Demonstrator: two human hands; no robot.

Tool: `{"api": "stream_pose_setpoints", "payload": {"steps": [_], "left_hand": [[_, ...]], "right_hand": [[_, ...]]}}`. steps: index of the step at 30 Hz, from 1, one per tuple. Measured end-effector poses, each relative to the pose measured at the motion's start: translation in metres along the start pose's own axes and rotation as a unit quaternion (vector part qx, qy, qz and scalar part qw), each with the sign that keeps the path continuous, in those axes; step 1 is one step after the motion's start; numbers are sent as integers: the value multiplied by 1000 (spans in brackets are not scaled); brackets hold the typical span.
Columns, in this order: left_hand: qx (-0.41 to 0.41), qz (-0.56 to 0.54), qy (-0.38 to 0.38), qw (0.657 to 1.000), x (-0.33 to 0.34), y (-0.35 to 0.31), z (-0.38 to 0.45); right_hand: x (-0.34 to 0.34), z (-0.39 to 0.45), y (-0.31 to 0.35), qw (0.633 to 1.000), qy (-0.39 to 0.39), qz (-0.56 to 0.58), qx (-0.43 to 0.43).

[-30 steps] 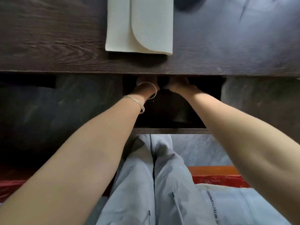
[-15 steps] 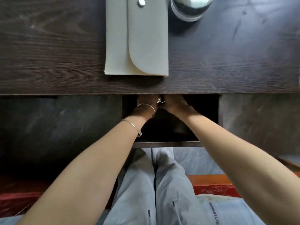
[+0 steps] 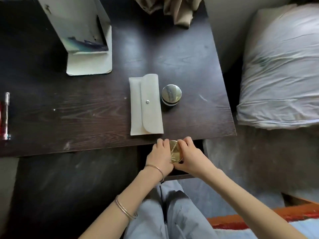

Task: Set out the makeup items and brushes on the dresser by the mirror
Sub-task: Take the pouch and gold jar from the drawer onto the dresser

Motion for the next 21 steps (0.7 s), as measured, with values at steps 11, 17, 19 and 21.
{"api": "stream_pose_setpoints", "payload": {"steps": [11, 17, 19, 21], "left_hand": [[43, 1, -131, 990, -108, -39, 129], [11, 12, -111, 994, -102, -24, 164], [11, 9, -113, 994, -102, -20, 167], [8, 5, -109, 994, -102, -17, 168]], "right_hand": [[-111, 113, 1, 992, -128, 14, 1], [-96, 155, -8, 995, -98, 17, 21], [-93, 160, -11, 993, -105, 39, 34], [-93, 162, -12, 992, -114, 44, 39]]}}
Point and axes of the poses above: each hand's wrist, its own z-axis towards the middle knuckle, its own x-axis out of the palm, y = z × x, the point moved 8 cm from there along z, towards the middle knuckle, and after that the axes turned 14 degrees about -y, right-handed, at the moved point
